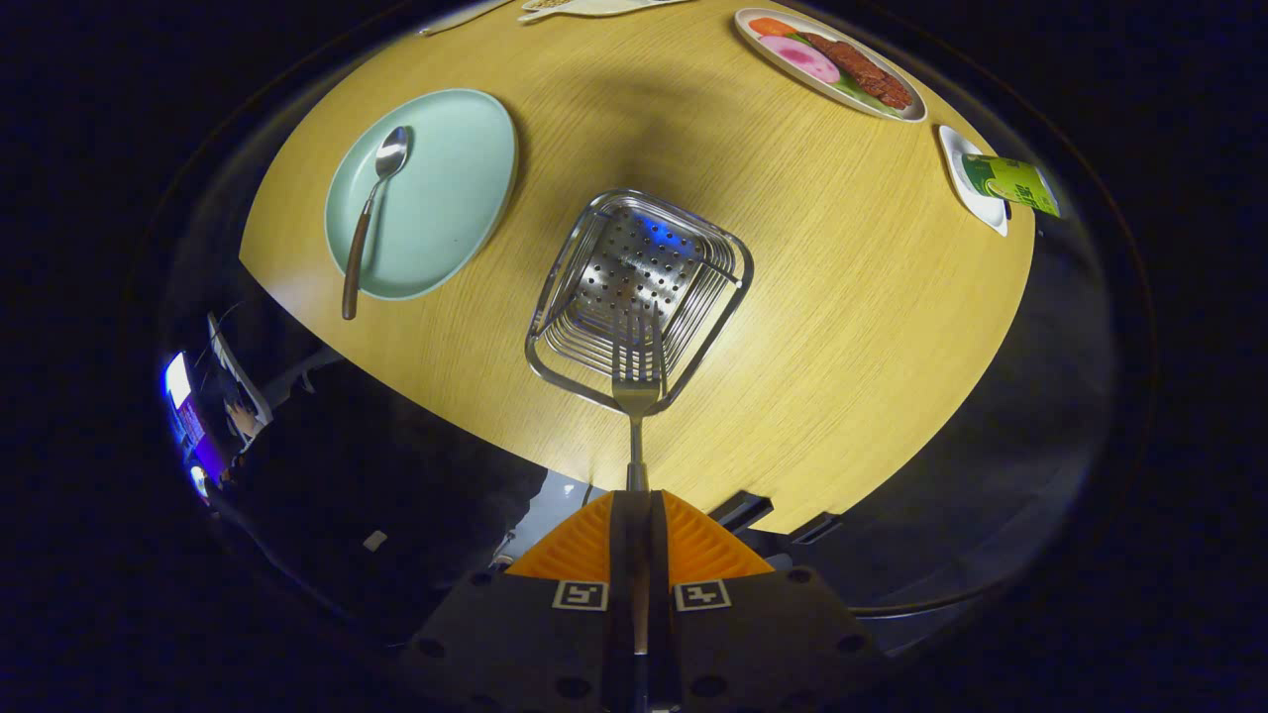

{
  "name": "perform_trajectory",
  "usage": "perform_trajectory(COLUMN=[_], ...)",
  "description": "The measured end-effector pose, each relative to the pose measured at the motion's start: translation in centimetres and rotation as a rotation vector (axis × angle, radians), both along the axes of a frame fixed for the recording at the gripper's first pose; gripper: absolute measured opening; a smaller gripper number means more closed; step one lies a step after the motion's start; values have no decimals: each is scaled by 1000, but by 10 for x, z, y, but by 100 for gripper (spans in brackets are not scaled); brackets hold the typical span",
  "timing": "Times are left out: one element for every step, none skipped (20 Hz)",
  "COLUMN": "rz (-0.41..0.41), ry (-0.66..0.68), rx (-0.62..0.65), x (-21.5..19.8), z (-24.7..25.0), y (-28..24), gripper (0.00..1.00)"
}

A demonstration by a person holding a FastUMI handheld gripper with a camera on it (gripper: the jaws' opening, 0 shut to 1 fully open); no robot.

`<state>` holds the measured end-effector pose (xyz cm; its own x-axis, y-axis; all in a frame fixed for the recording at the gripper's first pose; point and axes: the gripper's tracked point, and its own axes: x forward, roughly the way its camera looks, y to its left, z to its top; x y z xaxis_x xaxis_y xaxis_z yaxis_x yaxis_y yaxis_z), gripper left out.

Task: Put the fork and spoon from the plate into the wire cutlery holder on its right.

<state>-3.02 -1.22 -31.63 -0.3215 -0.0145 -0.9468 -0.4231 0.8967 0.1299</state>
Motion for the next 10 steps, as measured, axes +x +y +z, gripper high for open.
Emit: perform_trajectory(rz=[-6,-14,-24,-28,-28,-33,-45,-60,-72,-83], ry=[8,11,14,17,24,30,27,14,-7,-35], rx=[-5,-8,-13,-24,-33,-40,-44,-41,-34,-22], x=[4,8,11,14,15,15,16,19,23,28], z=[-1,-4,-7,-8,-10,-12,-13,-14,-15,-15], y=[6,9,12,12,12,12,14,16,18,20], gripper=[10,10,10,10,10,11,11,13,14,17])
